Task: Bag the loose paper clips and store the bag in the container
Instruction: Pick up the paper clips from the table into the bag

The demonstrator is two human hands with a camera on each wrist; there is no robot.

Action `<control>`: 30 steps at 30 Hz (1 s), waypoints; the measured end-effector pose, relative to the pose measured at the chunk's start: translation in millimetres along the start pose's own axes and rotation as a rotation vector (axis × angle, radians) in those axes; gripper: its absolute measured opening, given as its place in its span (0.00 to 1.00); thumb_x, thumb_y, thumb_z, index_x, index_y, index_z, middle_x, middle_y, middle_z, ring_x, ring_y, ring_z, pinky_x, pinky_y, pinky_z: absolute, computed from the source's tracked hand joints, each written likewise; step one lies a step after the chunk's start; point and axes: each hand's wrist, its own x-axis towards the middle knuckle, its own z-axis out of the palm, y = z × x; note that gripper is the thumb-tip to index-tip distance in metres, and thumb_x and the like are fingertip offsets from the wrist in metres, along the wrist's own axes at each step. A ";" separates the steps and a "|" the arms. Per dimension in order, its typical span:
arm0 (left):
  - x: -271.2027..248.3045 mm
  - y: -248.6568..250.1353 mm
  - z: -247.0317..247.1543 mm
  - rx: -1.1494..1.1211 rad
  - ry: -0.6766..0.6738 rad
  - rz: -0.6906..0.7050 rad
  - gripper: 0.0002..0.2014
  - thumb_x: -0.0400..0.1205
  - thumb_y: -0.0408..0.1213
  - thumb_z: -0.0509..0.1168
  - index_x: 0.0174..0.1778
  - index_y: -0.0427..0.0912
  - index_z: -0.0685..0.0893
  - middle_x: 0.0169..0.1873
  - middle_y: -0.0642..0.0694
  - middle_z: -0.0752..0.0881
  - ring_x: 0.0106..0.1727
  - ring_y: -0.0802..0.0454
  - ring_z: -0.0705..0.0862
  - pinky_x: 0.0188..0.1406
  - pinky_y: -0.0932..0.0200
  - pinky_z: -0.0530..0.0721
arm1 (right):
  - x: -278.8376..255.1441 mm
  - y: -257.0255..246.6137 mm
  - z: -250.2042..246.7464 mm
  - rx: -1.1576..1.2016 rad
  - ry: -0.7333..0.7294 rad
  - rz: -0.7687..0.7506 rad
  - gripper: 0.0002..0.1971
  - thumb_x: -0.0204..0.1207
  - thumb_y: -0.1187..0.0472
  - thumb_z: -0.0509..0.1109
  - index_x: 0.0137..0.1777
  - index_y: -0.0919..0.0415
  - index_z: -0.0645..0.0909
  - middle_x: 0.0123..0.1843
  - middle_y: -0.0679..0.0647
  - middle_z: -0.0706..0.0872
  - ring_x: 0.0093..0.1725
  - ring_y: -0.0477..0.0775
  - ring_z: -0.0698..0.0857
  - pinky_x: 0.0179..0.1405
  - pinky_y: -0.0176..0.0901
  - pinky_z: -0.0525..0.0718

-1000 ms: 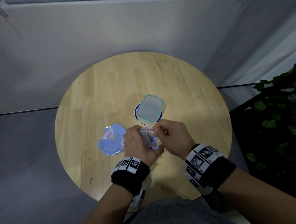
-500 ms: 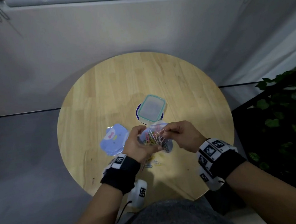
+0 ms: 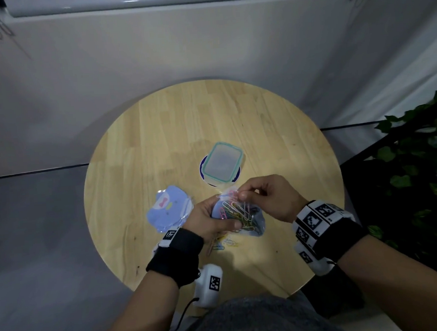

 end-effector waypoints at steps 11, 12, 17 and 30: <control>-1.7 -4.0 -4.2 -0.089 -0.040 -0.145 0.19 0.62 0.32 0.79 0.48 0.49 0.88 0.41 0.46 0.89 0.42 0.50 0.87 0.43 0.53 0.87 | 3.3 -0.8 1.6 -0.100 -0.095 0.025 0.08 0.73 0.66 0.73 0.45 0.52 0.89 0.36 0.43 0.89 0.37 0.36 0.85 0.45 0.37 0.83; -1.7 -4.7 -4.3 -0.058 -0.051 -0.160 0.19 0.63 0.29 0.78 0.47 0.49 0.88 0.41 0.46 0.90 0.42 0.50 0.87 0.42 0.53 0.88 | 2.2 -2.0 2.9 -0.063 -0.154 0.068 0.09 0.75 0.67 0.71 0.47 0.51 0.86 0.37 0.47 0.89 0.38 0.41 0.86 0.44 0.39 0.85; -2.5 -2.3 -6.6 -0.012 -0.069 -0.152 0.18 0.67 0.22 0.76 0.49 0.44 0.87 0.38 0.45 0.89 0.39 0.50 0.86 0.38 0.55 0.88 | 1.4 -7.1 -4.9 -0.044 -0.384 0.115 0.11 0.75 0.73 0.67 0.52 0.59 0.80 0.42 0.57 0.89 0.41 0.47 0.85 0.45 0.38 0.83; 5.6 7.3 5.2 -0.098 -0.042 -0.122 0.17 0.64 0.23 0.77 0.48 0.39 0.86 0.29 0.48 0.86 0.27 0.56 0.82 0.24 0.64 0.79 | -1.6 -2.0 -2.9 0.009 -0.101 0.085 0.13 0.72 0.76 0.70 0.40 0.56 0.86 0.38 0.55 0.90 0.40 0.45 0.87 0.47 0.43 0.87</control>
